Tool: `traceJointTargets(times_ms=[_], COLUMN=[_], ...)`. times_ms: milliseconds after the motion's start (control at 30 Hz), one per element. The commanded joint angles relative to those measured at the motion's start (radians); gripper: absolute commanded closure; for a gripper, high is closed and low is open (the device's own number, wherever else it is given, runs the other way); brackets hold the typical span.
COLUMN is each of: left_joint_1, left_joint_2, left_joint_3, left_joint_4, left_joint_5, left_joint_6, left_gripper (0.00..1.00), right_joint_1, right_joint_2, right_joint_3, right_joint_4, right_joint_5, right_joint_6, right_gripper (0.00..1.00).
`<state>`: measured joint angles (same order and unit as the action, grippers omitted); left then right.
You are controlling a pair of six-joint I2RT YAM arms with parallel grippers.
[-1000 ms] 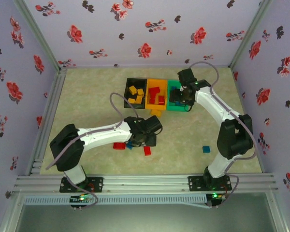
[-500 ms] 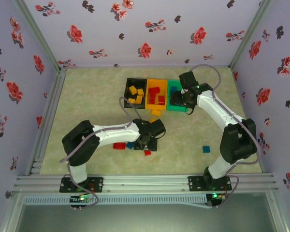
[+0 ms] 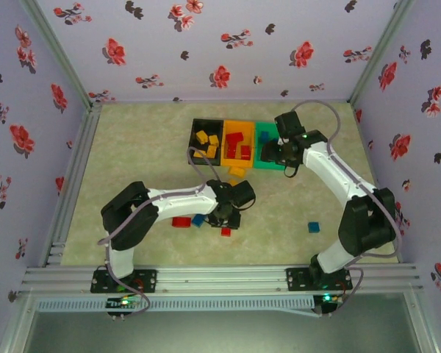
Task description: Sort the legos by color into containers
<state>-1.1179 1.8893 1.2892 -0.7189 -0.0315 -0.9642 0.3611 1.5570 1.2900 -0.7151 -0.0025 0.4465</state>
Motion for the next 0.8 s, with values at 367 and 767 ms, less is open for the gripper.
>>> traceJointTargets(times_ms=[367,767], left_joint_1=[0.157,0.343], left_joint_2=[0.020,0.288], left_joint_3=[0.258,0.824], left_joint_4=[-0.110,-0.237], left_joint_5=[-0.059,-0.082], left_joint_6=[0.208,0.392], left_gripper=[0.71,0.72], right_joint_1=[-0.009,-0.017], right_joint_2=[-0.096,-0.158], right_joint_3=[-0.041,-0.087], right_joint_4=[-0.027,-0.058], right_joint_5=[0.059,0.081], right_joint_6=[0.019,0.029], right_gripper=[0.32,0.32])
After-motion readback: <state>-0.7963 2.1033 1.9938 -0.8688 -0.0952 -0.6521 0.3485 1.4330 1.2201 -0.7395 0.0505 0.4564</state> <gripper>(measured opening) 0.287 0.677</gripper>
